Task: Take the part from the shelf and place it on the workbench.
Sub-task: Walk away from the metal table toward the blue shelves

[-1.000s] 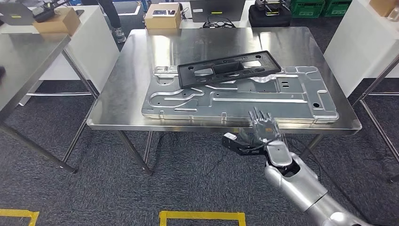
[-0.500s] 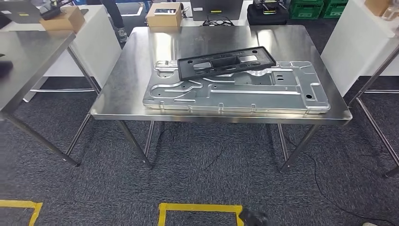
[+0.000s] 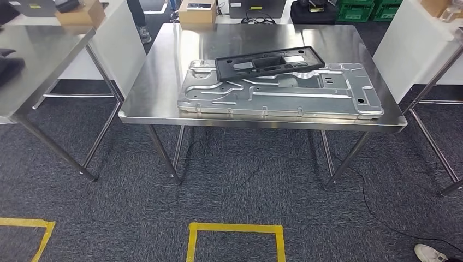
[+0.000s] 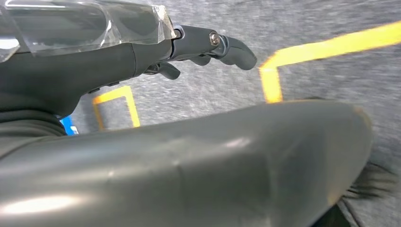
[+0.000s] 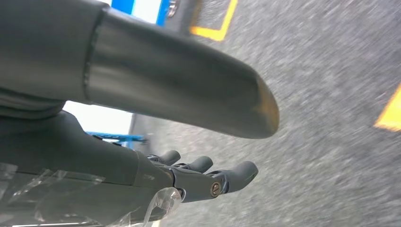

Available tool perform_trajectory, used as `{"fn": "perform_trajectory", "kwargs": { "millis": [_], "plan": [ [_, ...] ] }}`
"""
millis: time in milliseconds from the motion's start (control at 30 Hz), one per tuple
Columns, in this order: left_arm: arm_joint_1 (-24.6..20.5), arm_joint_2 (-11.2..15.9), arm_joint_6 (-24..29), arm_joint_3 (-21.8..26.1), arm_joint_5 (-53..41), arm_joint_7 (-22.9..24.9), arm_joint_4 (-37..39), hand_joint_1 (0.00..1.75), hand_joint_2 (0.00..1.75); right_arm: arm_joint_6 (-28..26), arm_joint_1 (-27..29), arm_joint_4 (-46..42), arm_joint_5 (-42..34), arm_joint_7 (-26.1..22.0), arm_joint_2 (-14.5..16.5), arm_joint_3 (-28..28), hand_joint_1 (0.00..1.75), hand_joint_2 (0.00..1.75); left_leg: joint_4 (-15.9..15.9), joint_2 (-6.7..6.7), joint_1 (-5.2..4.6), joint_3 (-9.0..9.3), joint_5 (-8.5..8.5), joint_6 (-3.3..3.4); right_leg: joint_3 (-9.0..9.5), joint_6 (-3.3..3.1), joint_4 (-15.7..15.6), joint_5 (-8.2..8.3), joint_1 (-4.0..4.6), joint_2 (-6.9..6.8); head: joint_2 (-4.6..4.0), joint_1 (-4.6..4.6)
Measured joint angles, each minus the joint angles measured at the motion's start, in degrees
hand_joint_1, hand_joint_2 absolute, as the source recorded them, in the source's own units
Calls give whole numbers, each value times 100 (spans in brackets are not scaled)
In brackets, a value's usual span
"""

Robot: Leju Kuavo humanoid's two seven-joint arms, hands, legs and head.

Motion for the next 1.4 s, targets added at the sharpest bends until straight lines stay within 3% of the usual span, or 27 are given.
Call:
{"fn": "perform_trajectory", "kwargs": {
  "millis": [33, 100, 133, 167, 200, 233, 300, 367, 400, 467, 500, 533, 600, 667, 700, 733, 833, 867, 933, 1000, 1067, 1133, 1167, 1200, 1233, 1333, 1400],
  "plan": [
    [11, 4, -14, -7, 10, -2, 0, 0, 0, -10, 3, 83, -18, -82, 33, -30, 0, 0, -8, 9, -2, -73, 71, 46, -120, -8, 300, -285, 3, 8, 0, 1],
    [24, 16, -33, -26, 36, -7, 1, 0, 0, -19, -12, 206, -43, -211, 86, -60, 0, 0, 12, 15, -45, -230, 162, 125, -402, -44, 1208, -931, 28, 17, 1, 3],
    [28, 21, -37, -45, 49, -8, 2, 0, 0, -20, -16, 258, -52, -250, 102, -66, 0, 0, 18, 16, -71, -300, 211, 145, -493, -49, 1624, -1078, 44, 19, 1, 4],
    [30, 23, -39, -68, 63, -8, 2, 0, 0, -25, -17, 307, -57, -279, 112, -70, 0, 0, 30, 17, -95, -369, 260, 147, -512, -51, 1891, -1061, 61, 20, 1, 3],
    [32, 25, -40, -90, 81, -8, 2, 0, 0, -37, -17, 349, -65, -297, 117, -78, 0, 0, 51, 17, -112, -440, 305, 144, -440, -55, 1958, -919, 74, 20, 1, 2],
    [35, 26, -40, -106, 97, -8, 2, 0, 0, -55, -18, 382, -78, -308, 121, -88, 0, 0, 85, 17, -122, -514, 344, 131, -254, -65, 1794, -731, 83, 20, 1, 2],
    [39, 29, -40, -121, 136, -8, 2, 0, 0, -100, -26, 430, -101, -319, 131, -106, 0, 0, 179, 18, -142, -632, 392, 92, 384, -84, 943, -532, 96, 22, 1, 0],
    [40, 36, -40, -132, 171, -8, 2, 0, 0, -150, -30, 461, -110, -313, 143, -110, 0, 0, 263, 27, -176, -716, 450, 60, 909, -98, 101, -605, 98, 28, 0, -5],
    [38, 40, -40, -137, 185, -8, 2, 0, 0, -171, -31, 475, -113, -303, 153, -110, 0, 0, 289, 32, -195, -763, 482, 51, 1010, -104, -113, -647, 100, 34, 0, -7],
    [40, 66, -41, -145, 198, -7, 2, 0, 0, -187, -33, 499, -118, -283, 189, -112, 0, 0, 374, 35, -192, -853, 480, 14, 980, -142, -207, -665, 57, 45, 0, -11],
    [45, 76, -43, -148, 205, -6, 2, 0, 0, -189, -35, 510, -121, -277, 205, -113, 0, 0, 536, 31, -177, -934, 372, -31, 952, -173, -213, -650, 42, 46, 1, -13],
    [50, 86, -44, -150, 209, -5, 3, 0, 0, -191, -36, 524, -122, -273, 217, -114, 0, 0, 822, 27, -146, -1057, 191, -89, 926, -205, -217, -628, 26, 42, 1, -14],
    [59, 87, -46, -153, 218, -5, 4, 0, 0, -199, -37, 550, -122, -270, 226, -115, 0, 0, 1709, 24, -70, -1412, -277, -203, 881, -237, -217, -594, 35, 27, 1, -14],
    [68, 87, -49, -156, 218, -5, 4, 0, 0, -204, -25, 580, -118, -269, 230, -115, 0, 0, 2329, 25, -23, -1632, -489, -246, 857, -240, -215, -575, 45, 10, 0, -14],
    [71, 87, -51, -161, 217, -5, 4, 0, 0, -206, -22, 592, -116, -270, 231, -115, 0, 0, 2305, 24, -17, -1582, -424, -237, 856, -240, -215, -570, 55, 2, 0, -15],
    [69, 87, -54, -171, 216, -5, 4, 0, 0, -207, -24, 602, -114, -270, 232, -115, 0, 0, 2025, 25, -24, -1412, -260, -200, 861, -241, -216, -567, 69, -3, 0, -15],
    [44, 105, -55, -205, 217, -5, 4, 0, 0, -220, -33, 613, -115, -276, 270, -115, 0, 0, 664, 56, -132, -666, 227, 55, 879, -228, -233, -555, 91, -22, 0, -14],
    [35, 116, -54, -217, 220, -5, 4, 0, 0, -235, -34, 619, -116, -283, 288, -115, 0, 0, 403, 69, -174, -534, 271, 127, 874, -215, -241, -547, 83, -30, 0, -13],
    [28, 131, -52, -239, 240, -7, 4, 0, 0, -271, -43, 633, -109, -312, 303, -115, 0, 0, 221, 85, -217, -466, 270, 192, 866, -170, -268, -529, 72, -49, 0, -13],
    [36, 136, -51, -252, 277, -12, 4, 0, 0, -299, -58, 643, -80, -361, 302, -115, 0, 87, 68, 82, -178, -401, 316, 210, 845, -138, -197, -610, 98, -44, 1, -8],
    [35, 135, -47, -262, 312, -27, 4, 0, 0, -324, -52, 650, -102, -419, 296, -114, 0, 87, -45, 79, -125, -344, 358, 229, 575, -123, 378, -946, 122, -2, 1, 0],
    [32, 133, -45, -278, 340, -38, 4, 0, 0, -341, -41, 662, -213, -450, 294, -113, 0, 0, -28, 76, -130, -360, 354, 244, 83, -101, 1311, -1332, 123, 31, 1, 9],
    [35, 131, -46, -284, 353, -39, 4, 0, 0, -347, -36, 671, -274, -456, 294, -113, 0, 0, -11, 80, -133, -366, 346, 242, -95, -81, 1613, -1389, 121, 36, 1, 11],
    [37, 127, -48, -289, 364, -40, 4, 0, 0, -351, -32, 679, -320, -460, 293, -113, 0, 0, 12, 86, -132, -371, 333, 235, -158, -60, 1672, -1318, 117, 35, 1, 12],
    [38, 125, -48, -290, 373, -40, 4, 0, 0, -353, -28, 689, -354, -465, 291, -114, 0, 0, 44, 94, -124, -374, 313, 219, -95, -39, 1479, -1135, 109, 27, 1, 11],
    [39, 125, -45, -294, 383, -40, 4, 0, 0, -360, -40, 705, -404, -468, 290, -115, 0, 0, 192, 131, -131, -386, 211, 130, 440, -13, 263, -519, 72, -197, 1, 12],
    [39, 127, -43, -294, 385, -40, 4, 0, 0, -365, -59, 706, -411, -468, 297, -115, 0, 0, 244, 184, -172, -401, 157, 90, 558, -76, -53, -411, 61, -267, 1, 13]
  ]
}}
